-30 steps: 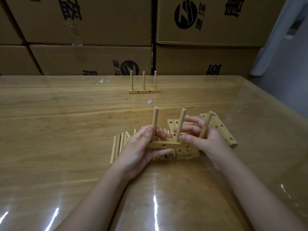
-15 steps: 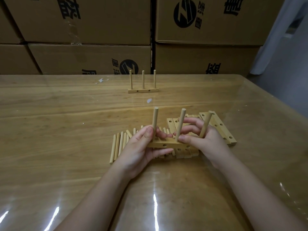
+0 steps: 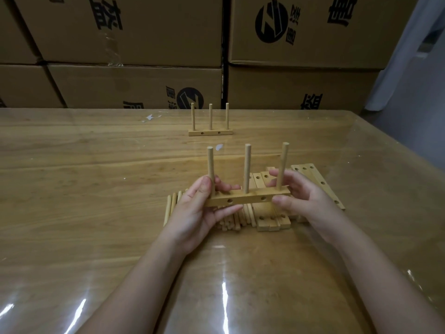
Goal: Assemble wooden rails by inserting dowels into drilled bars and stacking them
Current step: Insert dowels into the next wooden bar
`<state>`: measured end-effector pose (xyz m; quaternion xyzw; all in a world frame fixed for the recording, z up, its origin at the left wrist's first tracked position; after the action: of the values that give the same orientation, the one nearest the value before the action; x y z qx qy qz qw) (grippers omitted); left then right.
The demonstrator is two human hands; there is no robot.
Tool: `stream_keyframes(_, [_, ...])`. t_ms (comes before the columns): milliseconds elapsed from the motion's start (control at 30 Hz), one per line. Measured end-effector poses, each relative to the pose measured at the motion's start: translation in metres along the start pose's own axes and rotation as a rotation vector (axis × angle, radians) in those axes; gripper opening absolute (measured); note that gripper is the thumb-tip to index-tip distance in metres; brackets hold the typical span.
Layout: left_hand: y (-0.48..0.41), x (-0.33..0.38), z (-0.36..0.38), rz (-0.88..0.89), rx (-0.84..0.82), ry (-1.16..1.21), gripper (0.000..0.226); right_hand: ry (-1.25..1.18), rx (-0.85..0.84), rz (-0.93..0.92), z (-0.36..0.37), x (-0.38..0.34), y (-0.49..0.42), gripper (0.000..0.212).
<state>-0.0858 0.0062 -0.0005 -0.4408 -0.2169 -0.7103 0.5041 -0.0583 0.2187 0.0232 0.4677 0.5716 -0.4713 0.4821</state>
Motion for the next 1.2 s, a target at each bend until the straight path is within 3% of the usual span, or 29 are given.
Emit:
stream_keyframes(233, [0.001,0.004,-0.005,0.003,0.093,-0.01,0.025,0.041,0.111,0.031,-0.006,0.008,-0.002,0.031])
stream_keyframes(333, [0.003,0.011,-0.009,0.019,0.119,-0.086,0.032,-0.016,0.157,0.043,-0.008,0.01,-0.003,0.036])
stream_keyframes(500, [0.011,0.021,-0.023,0.0,0.227,-0.467,0.04,-0.051,0.192,0.09,-0.012,0.014,-0.004,0.041])
stream_keyframes(633, [0.013,0.025,-0.022,-0.053,0.283,-0.804,0.032,-0.02,0.214,0.107,-0.012,0.016,-0.004,0.04])
stream_keyframes(800, [0.008,0.032,-0.012,-0.05,0.282,-1.151,0.036,-0.031,0.207,0.121,-0.012,0.014,-0.004,0.038])
stream_keyframes(1200, [-0.028,0.057,-0.042,-0.108,0.245,-1.15,0.043,0.077,0.214,-0.036,-0.005,0.017,-0.005,0.025])
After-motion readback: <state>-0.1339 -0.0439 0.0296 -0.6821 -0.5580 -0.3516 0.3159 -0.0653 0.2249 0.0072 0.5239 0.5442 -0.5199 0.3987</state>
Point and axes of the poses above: each hand's wrist, its own y-axis away from the middle knuckle, its own z-axis out of the palm, x = y × z, the point moved 3 cm from there along -y, towards the middle knuckle, and after that the axes turned 9 degrees about -y, right-handed, at the moved point
